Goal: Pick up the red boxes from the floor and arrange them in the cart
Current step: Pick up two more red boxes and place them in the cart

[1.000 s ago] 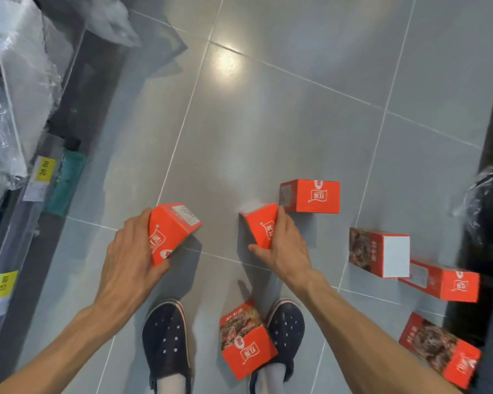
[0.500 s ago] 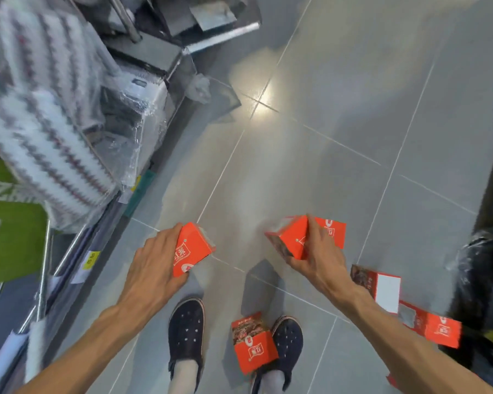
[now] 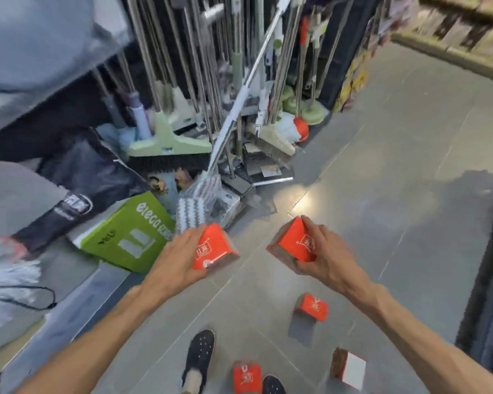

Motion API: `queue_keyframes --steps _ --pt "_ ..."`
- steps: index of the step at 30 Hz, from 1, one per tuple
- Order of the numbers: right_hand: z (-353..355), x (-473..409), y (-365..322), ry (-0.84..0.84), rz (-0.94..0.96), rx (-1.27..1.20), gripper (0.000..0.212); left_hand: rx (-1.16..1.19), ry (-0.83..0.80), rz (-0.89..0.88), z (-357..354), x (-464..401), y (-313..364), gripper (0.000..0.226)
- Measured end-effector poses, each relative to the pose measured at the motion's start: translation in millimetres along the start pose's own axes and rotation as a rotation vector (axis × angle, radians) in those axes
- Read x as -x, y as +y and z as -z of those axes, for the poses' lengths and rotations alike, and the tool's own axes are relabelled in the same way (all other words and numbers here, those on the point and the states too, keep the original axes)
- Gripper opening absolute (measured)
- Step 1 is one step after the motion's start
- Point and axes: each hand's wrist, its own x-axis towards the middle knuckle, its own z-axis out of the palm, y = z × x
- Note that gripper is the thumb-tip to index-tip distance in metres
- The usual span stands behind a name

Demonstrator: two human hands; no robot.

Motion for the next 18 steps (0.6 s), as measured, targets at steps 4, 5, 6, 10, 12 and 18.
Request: queue_keyframes --steps 4,5,6,10,12,18 --pt "76 22 -70 -0.061 0.213 0.048 0.097 0.054 0.126 0.135 78 95 14 0.106" --pt "93 30 -90 -0.062 0.26 0.054 0.095 0.053 0.147 0.16 96 121 14 0.105" --pt "108 39 -112 -0.081 0.308 0.063 0.096 0.044 0.159 0.193 114 150 14 0.105" --pt "143 79 -208 -0.224 0.532 0.116 0.11 0.008 0.201 0.343 171 272 11 0.105" --pt "146 105 -260 -0.22 0.637 0.141 0.108 -0.002 0.237 0.431 190 336 5 0.105" --pt "122 202 -424 -0.284 0.946 0.232 0.109 -0.038 0.366 0.682 212 539 -17 0.099"
